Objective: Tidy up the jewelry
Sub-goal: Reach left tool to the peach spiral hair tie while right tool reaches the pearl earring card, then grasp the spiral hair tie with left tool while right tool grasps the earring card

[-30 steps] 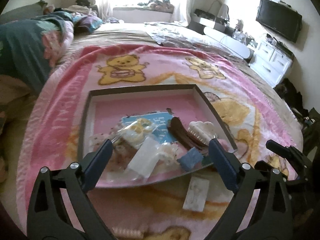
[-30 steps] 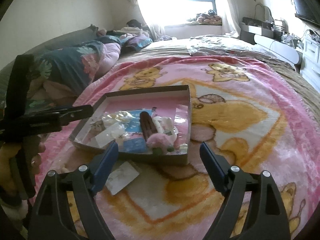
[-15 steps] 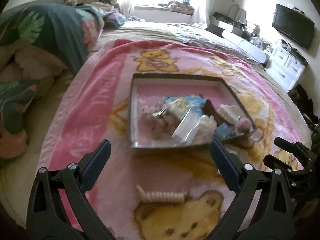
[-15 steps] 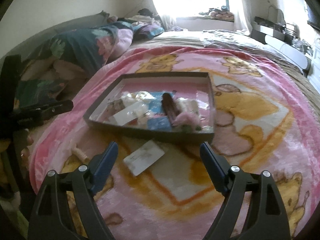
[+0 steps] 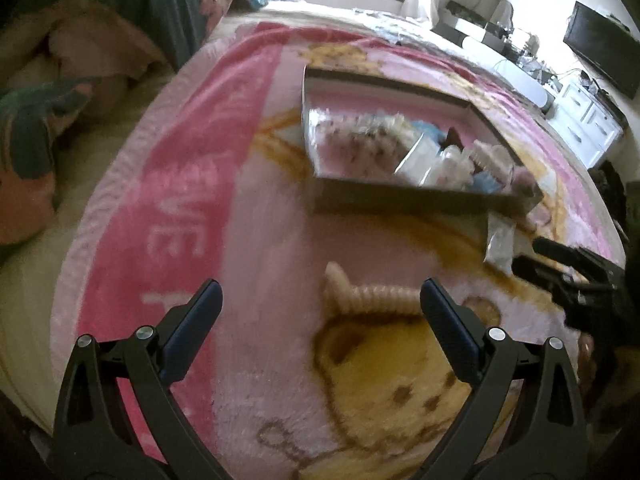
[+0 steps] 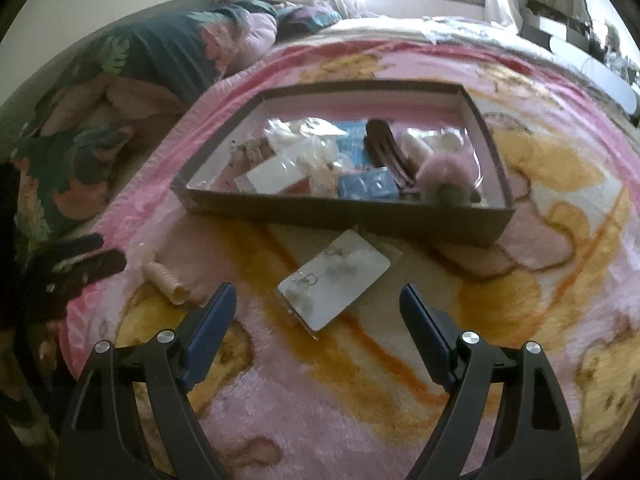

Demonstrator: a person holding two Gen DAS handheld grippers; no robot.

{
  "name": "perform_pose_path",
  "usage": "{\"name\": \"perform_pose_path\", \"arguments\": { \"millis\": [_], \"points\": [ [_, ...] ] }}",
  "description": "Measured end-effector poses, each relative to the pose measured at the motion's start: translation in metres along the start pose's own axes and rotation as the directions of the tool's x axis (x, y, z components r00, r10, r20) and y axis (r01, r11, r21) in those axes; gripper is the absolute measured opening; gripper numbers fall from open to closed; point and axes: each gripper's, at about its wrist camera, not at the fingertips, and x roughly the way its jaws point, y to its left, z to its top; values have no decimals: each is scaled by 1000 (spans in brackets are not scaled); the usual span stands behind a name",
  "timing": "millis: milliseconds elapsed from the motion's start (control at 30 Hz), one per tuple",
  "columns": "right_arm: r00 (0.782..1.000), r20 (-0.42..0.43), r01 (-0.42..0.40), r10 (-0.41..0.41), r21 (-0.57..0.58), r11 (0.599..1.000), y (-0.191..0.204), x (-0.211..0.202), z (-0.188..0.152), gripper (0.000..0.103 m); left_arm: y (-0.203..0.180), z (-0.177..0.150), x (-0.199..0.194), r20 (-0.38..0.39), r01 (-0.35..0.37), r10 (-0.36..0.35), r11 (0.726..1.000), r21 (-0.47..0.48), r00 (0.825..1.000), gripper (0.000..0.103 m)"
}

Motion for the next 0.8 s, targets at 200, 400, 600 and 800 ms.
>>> {"name": "perform_pose_path", "arguments": {
  "millis": [200,400,600,800],
  "points": [
    [999,-35,5,-3,65,998,-7,22,2,78,18,-6,18,-33,108,-113,987,-121,993,81],
    [999,-28,23,-20,91,996,-9,35,7,57,10,1,31,-31,149,-155,976,-159,987,67],
    [1000,-5,16,-16,74,997,-8,33,7,44,5,4,37,-28,146,-152,975,-169,988,23],
    [1000,21,16,-17,43,999,-9,20,2,37,3,3,34,-16,139,-143,979,-152,990,8]
  ]
}}
